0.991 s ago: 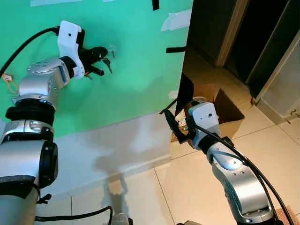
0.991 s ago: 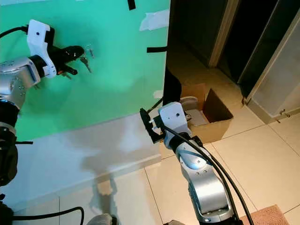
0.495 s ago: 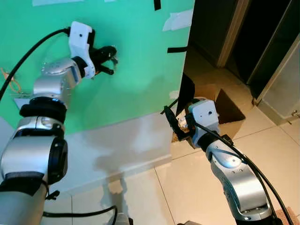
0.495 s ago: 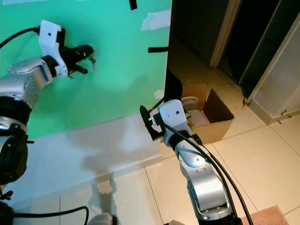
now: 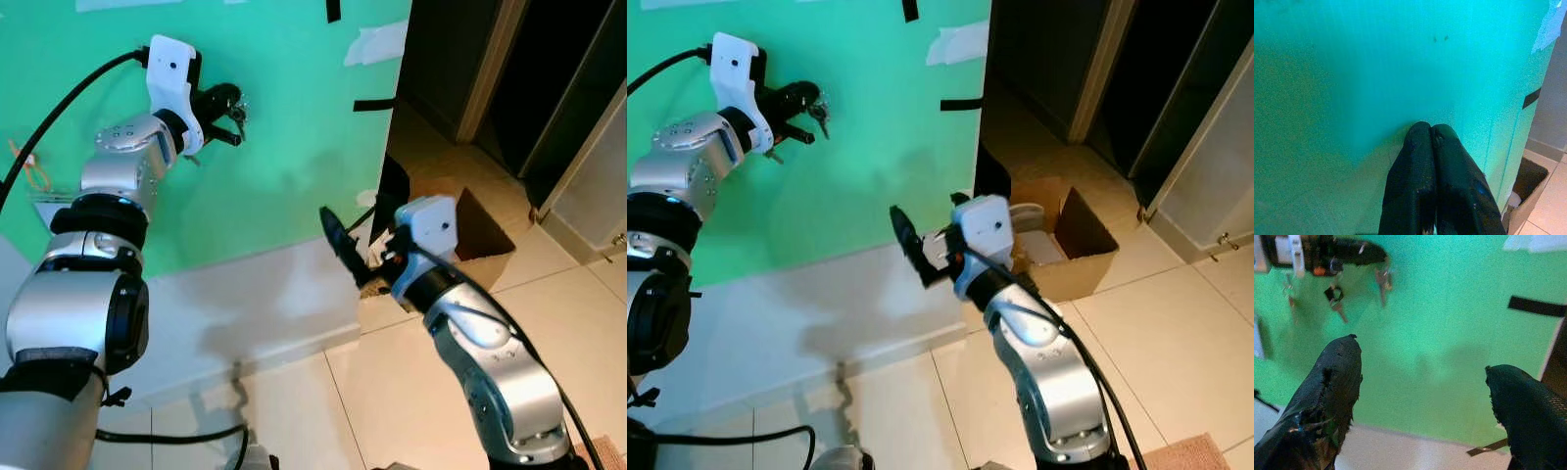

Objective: Hang keys on a hook

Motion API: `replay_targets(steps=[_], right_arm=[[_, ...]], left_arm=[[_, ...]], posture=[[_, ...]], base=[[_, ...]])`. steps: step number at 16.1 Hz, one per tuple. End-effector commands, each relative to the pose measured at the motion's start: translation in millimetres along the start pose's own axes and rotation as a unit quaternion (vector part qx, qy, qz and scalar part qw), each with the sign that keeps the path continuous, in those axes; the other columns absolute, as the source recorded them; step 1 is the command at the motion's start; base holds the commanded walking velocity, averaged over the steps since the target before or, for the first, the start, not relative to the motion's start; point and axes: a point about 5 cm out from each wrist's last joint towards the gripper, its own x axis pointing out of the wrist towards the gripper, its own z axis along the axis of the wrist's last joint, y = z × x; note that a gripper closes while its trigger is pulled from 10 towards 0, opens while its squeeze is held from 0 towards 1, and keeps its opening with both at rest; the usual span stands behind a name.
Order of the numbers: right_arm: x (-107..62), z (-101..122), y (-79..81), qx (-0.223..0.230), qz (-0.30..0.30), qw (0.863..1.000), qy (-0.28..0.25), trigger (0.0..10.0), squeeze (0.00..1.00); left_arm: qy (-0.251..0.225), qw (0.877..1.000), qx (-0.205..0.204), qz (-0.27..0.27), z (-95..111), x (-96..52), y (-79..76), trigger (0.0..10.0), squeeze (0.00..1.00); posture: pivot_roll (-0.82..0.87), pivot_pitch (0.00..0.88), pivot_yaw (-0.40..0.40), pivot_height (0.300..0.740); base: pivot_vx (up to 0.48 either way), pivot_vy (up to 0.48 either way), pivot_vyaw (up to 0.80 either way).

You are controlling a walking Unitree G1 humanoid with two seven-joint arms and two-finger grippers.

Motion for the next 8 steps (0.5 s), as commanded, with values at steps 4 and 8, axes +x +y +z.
replay_targets(steps=[4,8], right_arm=[[2.8,9,-4.9,-0.001,-0.011,1.0,-0.018,10.0,0.0],[2.1,8,-7.3,-0.005,-0.023,1.0,-0.012,10.0,0.0]], left_arm=[[-0.009,1.0,0.0,-0.003,6,8.1,-8.0,10.0,0.0],[-0.01,1.0,0.002,-0.016,7,12.4,-14.5,10.0,0.0]], posture=[[-0.04,0.0,0.062,0.74],[-0.05,0.0,0.074,0.74]], base=[[0.0,0.0,0.0],[0.0,0.0,0.0]])
